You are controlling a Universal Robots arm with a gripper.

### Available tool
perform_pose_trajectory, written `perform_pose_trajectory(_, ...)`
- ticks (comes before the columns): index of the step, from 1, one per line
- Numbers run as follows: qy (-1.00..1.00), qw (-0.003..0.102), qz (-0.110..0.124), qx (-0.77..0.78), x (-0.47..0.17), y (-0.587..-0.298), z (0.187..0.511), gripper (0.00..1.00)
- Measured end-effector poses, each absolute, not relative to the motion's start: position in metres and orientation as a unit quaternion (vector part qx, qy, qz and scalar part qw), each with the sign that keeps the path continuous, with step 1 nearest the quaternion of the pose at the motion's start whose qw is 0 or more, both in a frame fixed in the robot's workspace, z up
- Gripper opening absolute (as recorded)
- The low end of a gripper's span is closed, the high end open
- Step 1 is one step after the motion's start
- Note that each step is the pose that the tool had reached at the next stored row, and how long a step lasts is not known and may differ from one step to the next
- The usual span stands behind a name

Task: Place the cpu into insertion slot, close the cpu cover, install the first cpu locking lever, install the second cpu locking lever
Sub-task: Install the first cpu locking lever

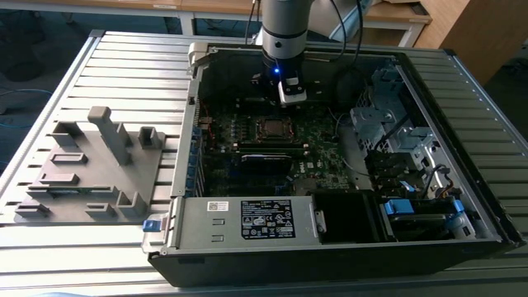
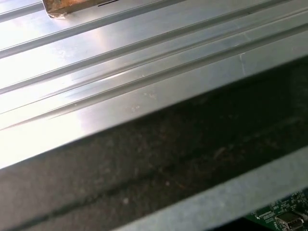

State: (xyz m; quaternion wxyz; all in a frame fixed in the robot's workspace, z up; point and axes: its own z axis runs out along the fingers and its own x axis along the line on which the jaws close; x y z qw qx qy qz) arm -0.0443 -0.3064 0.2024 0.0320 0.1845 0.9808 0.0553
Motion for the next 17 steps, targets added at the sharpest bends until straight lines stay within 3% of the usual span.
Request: perform_pose_trajectory(17,0.98,0.042,0.057,0.184,-0.0461,-0.3066,0.1994,0.11)
